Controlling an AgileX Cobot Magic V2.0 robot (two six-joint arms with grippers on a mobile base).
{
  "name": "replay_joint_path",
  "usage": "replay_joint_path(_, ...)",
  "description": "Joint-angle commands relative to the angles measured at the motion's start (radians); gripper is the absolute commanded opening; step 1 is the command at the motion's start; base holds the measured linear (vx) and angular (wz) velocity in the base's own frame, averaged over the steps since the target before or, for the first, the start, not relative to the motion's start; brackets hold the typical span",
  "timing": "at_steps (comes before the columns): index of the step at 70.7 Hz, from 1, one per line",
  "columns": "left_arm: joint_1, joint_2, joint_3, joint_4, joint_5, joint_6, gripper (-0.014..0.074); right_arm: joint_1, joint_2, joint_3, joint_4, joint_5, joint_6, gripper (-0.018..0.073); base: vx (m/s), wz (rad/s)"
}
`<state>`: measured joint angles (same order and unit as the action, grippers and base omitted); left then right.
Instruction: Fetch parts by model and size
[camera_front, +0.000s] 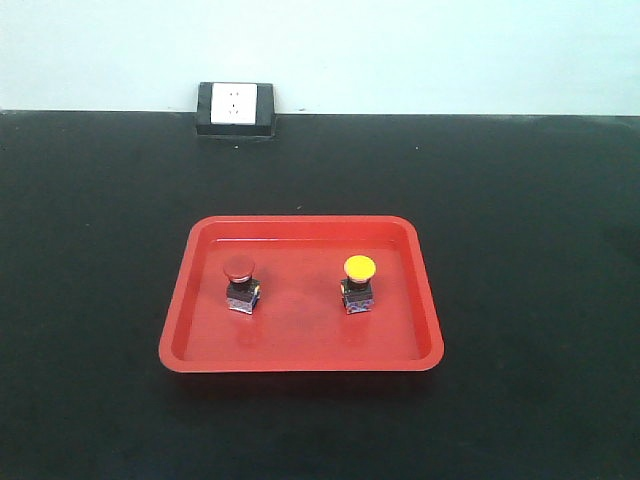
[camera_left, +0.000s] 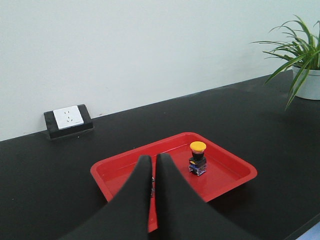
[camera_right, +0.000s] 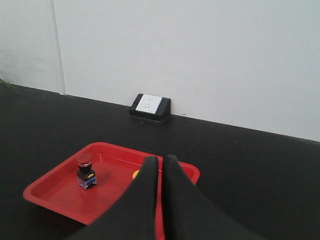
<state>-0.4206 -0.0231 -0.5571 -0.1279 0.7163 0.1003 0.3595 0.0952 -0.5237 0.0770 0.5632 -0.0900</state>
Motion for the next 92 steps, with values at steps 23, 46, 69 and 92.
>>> replay_joint_path(23,-0.005,0.009,-0.021,-0.013,-0.076,0.0,-0.0006,-0.004,0.015,-0.021,0.0,-0.066,-0.001,-0.001,0.0,0.0)
replay_joint_path(46,0.162,0.006,0.117,0.055,-0.25,-0.011,-0.0006,-0.004,0.015,-0.021,0.0,-0.066,-0.001,-0.001,0.0,0.0)
replay_joint_path(69,0.428,-0.006,0.415,0.122,-0.523,-0.159,-0.0006,-0.004,0.015,-0.021,0.0,-0.066,-0.001,-0.001,0.0,0.0)
replay_joint_path(92,0.44,-0.006,0.586,0.151,-0.699,-0.172,-0.0006,-0.004,0.015,-0.021,0.0,-0.066,-0.001,-0.001,0.0,0.0)
